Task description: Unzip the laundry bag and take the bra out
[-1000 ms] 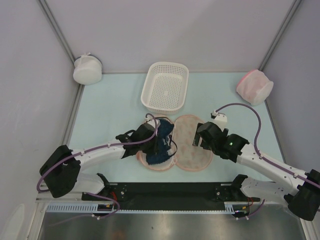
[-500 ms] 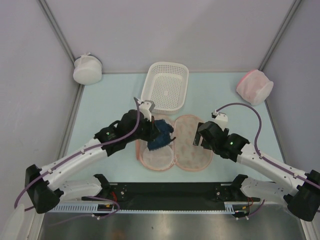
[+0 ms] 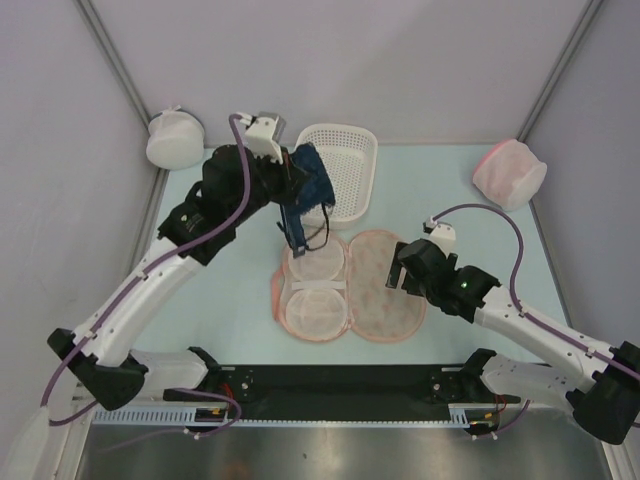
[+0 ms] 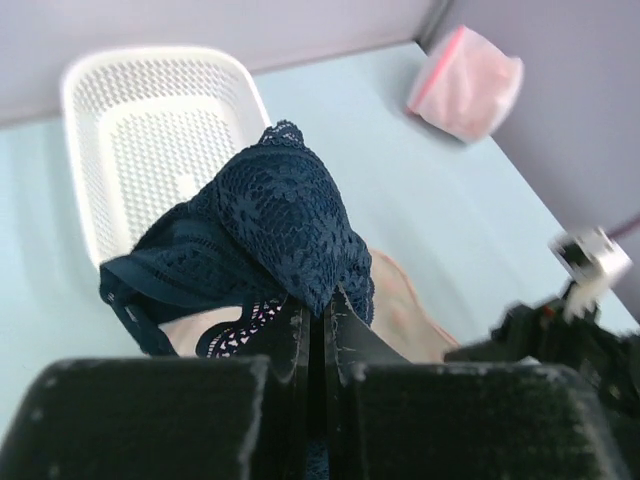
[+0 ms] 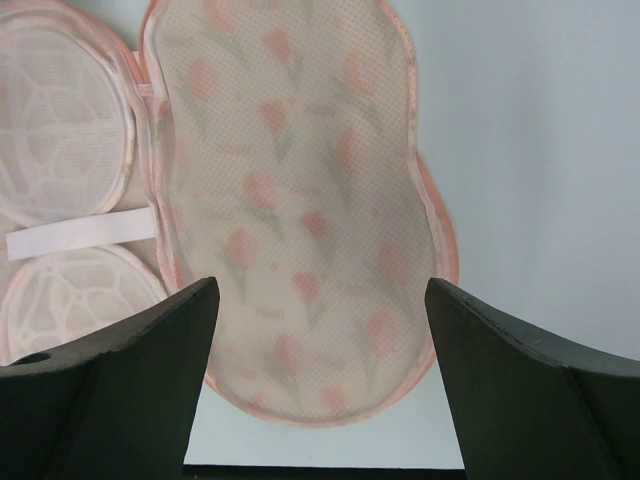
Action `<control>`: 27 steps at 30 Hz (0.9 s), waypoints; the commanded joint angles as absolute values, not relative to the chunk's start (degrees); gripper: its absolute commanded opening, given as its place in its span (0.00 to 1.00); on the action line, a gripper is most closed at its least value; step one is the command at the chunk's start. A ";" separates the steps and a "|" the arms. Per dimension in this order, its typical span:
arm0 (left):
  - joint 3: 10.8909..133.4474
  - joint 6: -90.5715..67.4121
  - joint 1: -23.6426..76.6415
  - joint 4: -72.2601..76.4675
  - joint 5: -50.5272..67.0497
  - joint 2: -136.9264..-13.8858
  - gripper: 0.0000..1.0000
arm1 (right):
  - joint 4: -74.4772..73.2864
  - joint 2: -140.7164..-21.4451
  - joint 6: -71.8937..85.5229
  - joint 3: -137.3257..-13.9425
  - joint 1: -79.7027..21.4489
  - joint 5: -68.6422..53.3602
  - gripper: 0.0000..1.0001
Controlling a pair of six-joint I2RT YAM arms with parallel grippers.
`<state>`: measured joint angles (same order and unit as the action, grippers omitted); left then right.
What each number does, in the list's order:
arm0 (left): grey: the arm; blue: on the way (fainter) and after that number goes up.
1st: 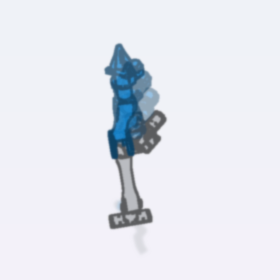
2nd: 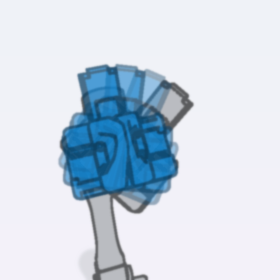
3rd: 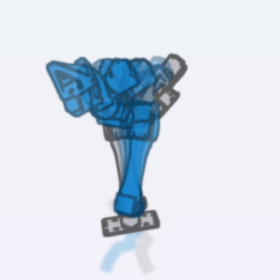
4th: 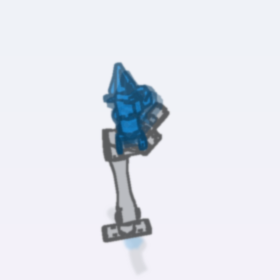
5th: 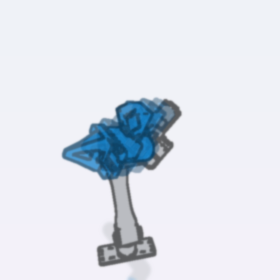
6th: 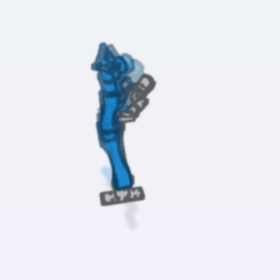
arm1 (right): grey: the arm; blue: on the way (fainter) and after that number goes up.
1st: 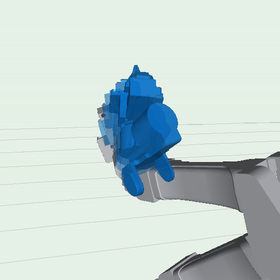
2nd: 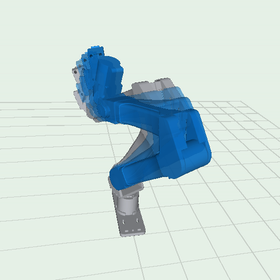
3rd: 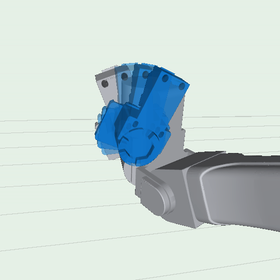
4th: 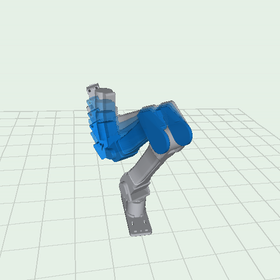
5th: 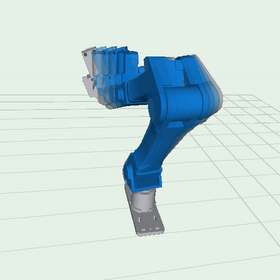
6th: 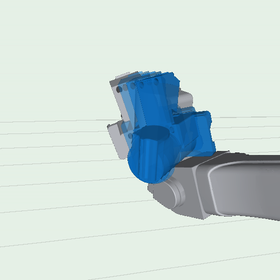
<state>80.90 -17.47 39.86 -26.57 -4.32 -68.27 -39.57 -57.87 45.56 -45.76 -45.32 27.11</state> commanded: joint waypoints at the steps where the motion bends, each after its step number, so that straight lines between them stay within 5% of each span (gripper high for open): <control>1: 91.99 -11.61 35.17 -21.46 -0.53 -75.40 0.00 | -36.39 -57.92 44.47 -44.83 -44.74 26.11 0.89; 12: 118.28 -4.23 28.30 -16.98 10.45 -102.90 0.00 | -34.36 -59.68 44.21 -43.95 -43.42 24.08 0.89; 21: 117.17 -0.27 25.58 -8.80 19.25 -123.37 0.00 | -34.10 -57.14 45.17 -41.22 -42.45 23.20 0.90; 27: 110.43 0.62 25.49 -9.77 19.34 -124.99 0.00 | -33.22 -56.86 45.18 -40.34 -42.01 22.50 0.90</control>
